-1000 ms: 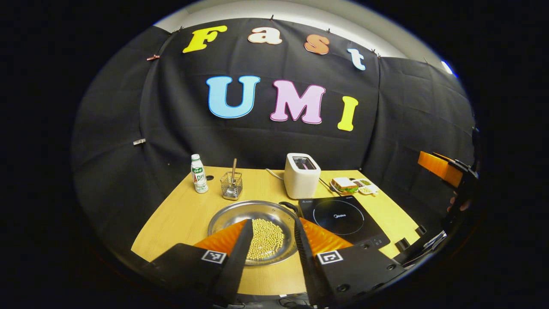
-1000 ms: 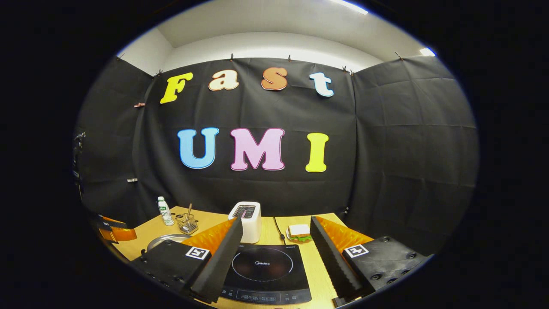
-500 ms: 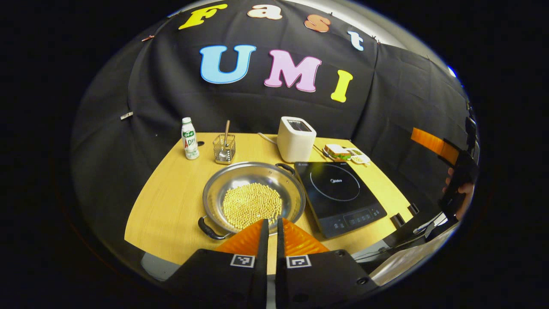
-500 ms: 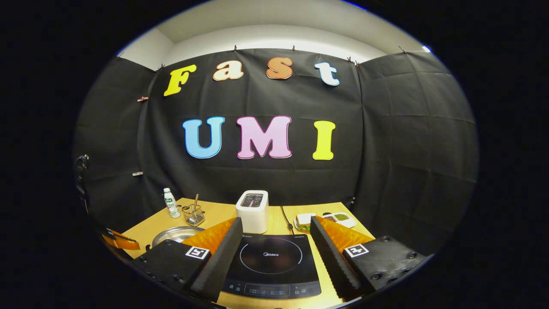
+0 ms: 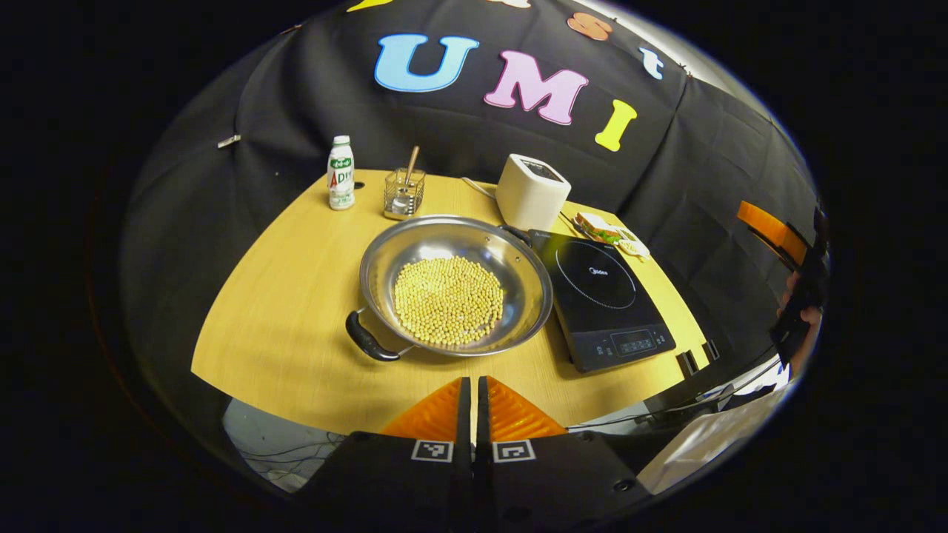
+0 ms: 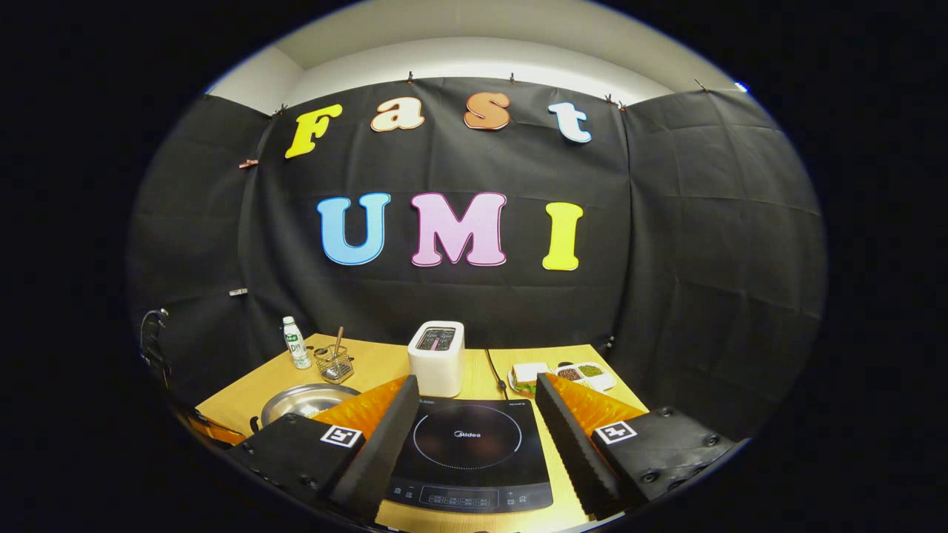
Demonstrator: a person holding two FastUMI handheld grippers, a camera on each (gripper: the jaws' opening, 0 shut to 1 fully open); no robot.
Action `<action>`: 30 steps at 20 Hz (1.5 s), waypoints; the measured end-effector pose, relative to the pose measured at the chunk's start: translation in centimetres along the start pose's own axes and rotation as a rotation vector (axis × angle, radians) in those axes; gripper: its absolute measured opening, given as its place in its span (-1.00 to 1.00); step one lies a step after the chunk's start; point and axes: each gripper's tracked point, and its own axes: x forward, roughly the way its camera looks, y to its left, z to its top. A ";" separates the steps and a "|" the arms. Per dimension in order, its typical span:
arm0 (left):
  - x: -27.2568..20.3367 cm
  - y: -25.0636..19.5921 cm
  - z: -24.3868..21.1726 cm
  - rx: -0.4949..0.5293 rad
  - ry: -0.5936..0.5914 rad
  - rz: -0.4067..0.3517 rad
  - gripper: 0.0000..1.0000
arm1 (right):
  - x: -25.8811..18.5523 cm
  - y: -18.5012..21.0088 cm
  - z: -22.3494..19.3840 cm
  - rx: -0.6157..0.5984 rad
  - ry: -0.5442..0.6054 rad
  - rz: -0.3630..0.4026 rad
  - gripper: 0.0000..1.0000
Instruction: First push the handle of the pot to place it horizontally, then grasp the pot with both hands and set it on the induction cooktop.
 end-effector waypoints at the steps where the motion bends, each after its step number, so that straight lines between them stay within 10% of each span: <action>1: 0.6 0.4 -0.4 0.004 0.018 0.000 -0.89 | 0.0 0.0 -0.3 0.001 0.010 -0.001 0.97; 30: 8.9 10.3 0.7 0.236 0.253 0.121 -0.90 | 0.9 -1.0 -3.7 -0.015 0.129 -0.045 0.96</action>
